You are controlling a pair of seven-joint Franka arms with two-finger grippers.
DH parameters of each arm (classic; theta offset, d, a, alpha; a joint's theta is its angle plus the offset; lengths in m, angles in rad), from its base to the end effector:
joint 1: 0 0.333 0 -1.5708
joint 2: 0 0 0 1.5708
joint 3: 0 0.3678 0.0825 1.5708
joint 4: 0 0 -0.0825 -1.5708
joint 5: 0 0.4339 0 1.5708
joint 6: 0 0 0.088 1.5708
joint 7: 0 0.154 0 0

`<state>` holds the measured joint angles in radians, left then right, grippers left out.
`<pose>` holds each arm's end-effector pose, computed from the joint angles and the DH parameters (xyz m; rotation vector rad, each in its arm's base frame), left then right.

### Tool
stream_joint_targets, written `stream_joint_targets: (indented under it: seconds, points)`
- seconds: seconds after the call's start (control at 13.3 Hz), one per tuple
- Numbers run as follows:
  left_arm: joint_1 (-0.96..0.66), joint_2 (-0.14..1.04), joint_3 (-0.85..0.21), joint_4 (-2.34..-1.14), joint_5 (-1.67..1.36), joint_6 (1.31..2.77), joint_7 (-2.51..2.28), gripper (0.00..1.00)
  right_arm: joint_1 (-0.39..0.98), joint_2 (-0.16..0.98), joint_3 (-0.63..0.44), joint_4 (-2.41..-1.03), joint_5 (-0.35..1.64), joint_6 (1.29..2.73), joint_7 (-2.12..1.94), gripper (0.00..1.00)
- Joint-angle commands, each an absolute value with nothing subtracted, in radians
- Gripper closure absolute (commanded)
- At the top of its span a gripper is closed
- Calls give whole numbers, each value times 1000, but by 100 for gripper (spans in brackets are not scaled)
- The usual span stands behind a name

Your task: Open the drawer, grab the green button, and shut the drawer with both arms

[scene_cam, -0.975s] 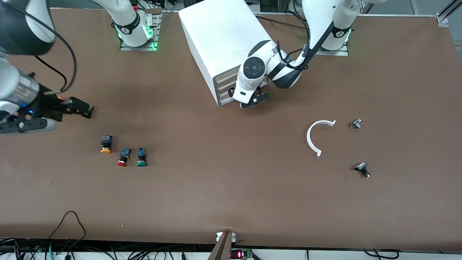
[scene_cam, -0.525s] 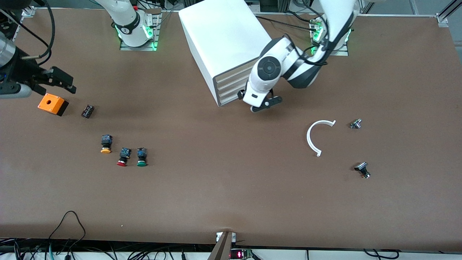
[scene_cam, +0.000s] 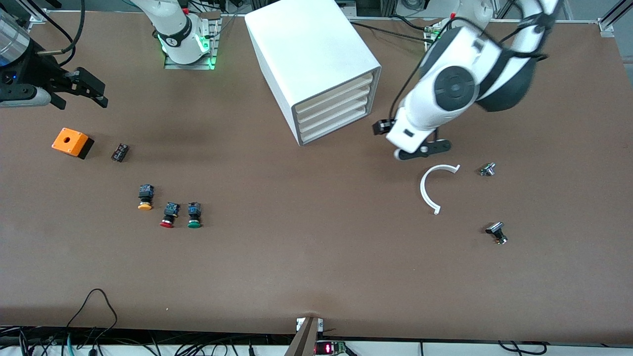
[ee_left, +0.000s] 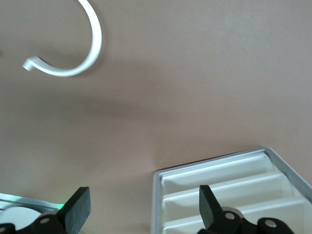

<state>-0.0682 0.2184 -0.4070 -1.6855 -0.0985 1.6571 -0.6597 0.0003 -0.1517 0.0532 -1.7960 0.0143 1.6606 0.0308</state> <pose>0.5726 -0.2930 0.4521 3.0616 0.3120 -0.4524 0.5543 0.0336 0.6068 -3.1344 -0.0329 -0.0248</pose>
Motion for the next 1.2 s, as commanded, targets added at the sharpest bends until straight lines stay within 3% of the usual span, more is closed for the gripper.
stream_joint_targets:
  seconds: [0.0,0.3,0.53,0.75,0.9,1.12]
  points:
    - [29,187,-401,-1582,-69,1542,-479,2,-20,-163,81,-1815,-3,1654,179,1]
    - [25,83,-188,-1606,-63,1558,-85,2,-35,-153,83,-1812,3,1603,169,1]
    - [22,37,-97,-1638,-63,1604,162,1,-34,-131,83,-1758,0,1625,170,1]
    - [-47,18,23,-1641,-8,1731,134,1,-26,-130,83,-1749,-2,1623,170,1]
    - [-55,17,37,-1673,-12,1822,118,1,-26,-130,83,-1747,-2,1625,164,1]
    - [-78,0,35,-1698,-2,1821,57,1,-28,-127,78,-1746,2,1624,133,1]
